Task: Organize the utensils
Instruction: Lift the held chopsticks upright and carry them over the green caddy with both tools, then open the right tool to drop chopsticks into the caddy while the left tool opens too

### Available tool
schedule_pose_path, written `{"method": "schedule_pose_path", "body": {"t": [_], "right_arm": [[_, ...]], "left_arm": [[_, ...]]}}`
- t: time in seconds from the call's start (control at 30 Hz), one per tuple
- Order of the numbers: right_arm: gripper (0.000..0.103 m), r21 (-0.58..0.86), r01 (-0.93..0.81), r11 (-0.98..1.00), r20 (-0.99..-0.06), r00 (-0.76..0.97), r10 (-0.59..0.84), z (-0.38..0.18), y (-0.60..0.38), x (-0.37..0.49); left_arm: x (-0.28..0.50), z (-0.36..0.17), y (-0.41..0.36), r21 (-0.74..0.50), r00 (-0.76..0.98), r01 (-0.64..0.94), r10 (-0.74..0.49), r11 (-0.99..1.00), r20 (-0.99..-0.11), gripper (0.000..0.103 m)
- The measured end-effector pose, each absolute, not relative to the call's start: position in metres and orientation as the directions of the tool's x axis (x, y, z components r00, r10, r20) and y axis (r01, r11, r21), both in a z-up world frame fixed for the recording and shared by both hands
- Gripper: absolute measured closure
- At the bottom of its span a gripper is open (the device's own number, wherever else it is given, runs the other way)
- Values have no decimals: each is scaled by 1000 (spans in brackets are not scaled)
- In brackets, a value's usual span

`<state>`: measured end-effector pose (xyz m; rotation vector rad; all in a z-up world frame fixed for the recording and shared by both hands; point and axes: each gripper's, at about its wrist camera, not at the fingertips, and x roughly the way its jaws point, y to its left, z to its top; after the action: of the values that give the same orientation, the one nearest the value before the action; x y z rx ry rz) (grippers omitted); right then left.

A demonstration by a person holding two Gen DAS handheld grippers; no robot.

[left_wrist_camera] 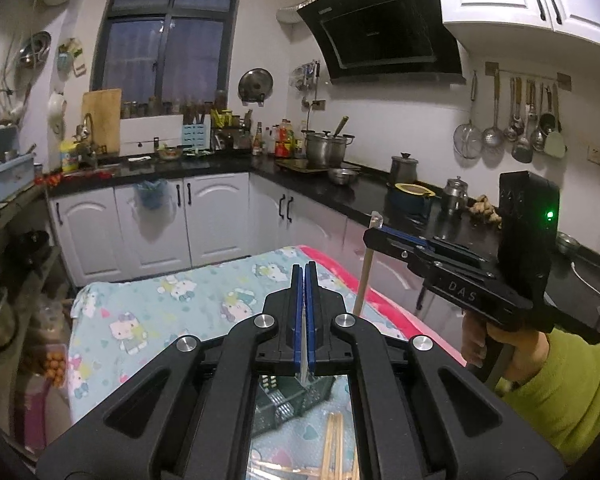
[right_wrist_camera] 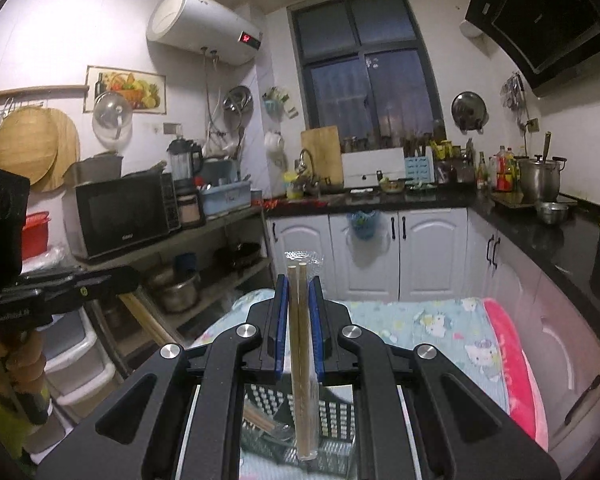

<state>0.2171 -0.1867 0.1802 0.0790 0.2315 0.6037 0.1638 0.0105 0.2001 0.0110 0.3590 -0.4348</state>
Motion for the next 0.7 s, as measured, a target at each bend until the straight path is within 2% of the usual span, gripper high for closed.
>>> {"method": "schedule_pose_path", "body": {"t": [0.4,0.7], "right_arm": [[93,158,-519,840,-134,831,539,173,-182,243],[92,160,-488,858,-180,840,512,143,-170,254]], "left_arm": [[198,177,13,-66,852,352,-348,934,-391,103],[210,149,15,-109,835,347,-360,931,-417,103]]}}
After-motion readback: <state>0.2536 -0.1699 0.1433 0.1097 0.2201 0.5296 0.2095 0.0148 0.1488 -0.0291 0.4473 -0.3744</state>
